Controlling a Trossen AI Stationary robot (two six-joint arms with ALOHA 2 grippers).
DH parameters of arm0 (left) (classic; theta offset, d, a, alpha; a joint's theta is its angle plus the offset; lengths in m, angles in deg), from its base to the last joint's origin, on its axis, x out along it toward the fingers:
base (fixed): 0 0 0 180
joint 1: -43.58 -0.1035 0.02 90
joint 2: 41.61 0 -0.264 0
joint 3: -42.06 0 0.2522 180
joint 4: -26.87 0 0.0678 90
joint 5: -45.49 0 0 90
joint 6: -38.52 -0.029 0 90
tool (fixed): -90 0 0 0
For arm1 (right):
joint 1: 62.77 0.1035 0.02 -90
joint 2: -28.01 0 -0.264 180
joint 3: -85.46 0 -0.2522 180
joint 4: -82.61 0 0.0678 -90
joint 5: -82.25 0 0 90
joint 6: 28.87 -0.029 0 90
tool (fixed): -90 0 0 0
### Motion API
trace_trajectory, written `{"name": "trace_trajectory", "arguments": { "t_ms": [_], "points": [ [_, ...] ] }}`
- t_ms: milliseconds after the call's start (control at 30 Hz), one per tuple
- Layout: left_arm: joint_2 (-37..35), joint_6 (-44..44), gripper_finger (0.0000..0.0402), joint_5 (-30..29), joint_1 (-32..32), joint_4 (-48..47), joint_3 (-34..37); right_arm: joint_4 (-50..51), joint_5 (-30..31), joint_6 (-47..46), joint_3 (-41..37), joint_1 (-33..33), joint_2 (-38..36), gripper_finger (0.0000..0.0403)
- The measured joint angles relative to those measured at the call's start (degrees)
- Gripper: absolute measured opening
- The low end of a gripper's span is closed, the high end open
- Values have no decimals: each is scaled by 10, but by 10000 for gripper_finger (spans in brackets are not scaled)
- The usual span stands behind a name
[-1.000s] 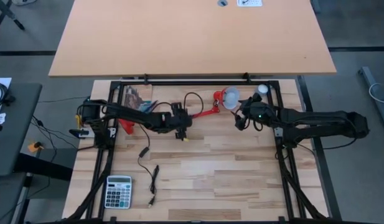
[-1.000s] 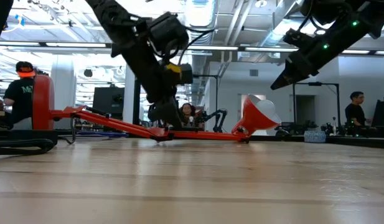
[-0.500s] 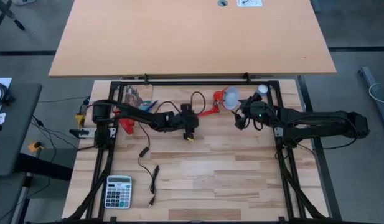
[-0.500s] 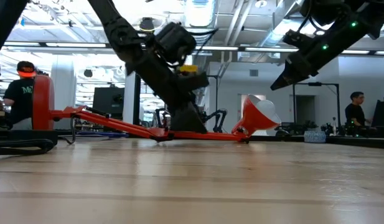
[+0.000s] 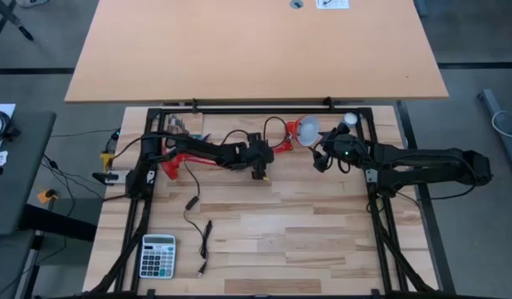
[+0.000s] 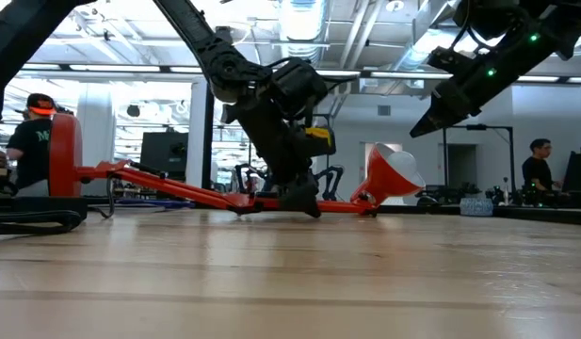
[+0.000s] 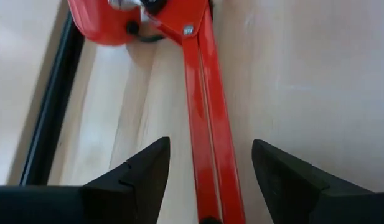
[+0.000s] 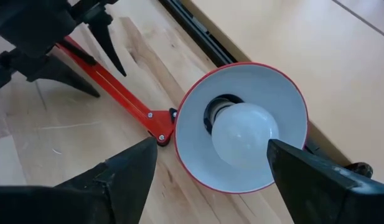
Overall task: Screw lightbulb
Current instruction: Remove the lightbulb from the lamp
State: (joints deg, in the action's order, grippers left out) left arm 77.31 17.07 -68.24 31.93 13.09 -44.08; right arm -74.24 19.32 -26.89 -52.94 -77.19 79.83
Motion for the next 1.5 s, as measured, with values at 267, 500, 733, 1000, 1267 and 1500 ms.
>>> {"name": "trace_trajectory", "arguments": {
  "t_ms": [267, 500, 733, 1000, 1267, 1500],
  "points": [
    [-2, -63, 116, -5, 6, -26, 0, 2, 0, -4, 0, 0, 0, 318],
    [-13, -71, 83, -17, 16, -71, 1, 60, -1, -26, 0, 21, 0, 318],
    [-40, -102, 91, -6, 35, -142, 2, 49, -1, 14, 0, 53, 0, 318],
    [-46, -117, 91, -6, 53, -160, 3, 67, -24, 30, 0, 84, 0, 334],
    [-46, -108, 91, -6, 53, -159, 3, 66, -4, -4, 0, 87, 11, 365],
    [-46, -104, 91, -5, 54, -157, 3, 42, 3, 0, 0, 113, 82, 354]
  ]
}}
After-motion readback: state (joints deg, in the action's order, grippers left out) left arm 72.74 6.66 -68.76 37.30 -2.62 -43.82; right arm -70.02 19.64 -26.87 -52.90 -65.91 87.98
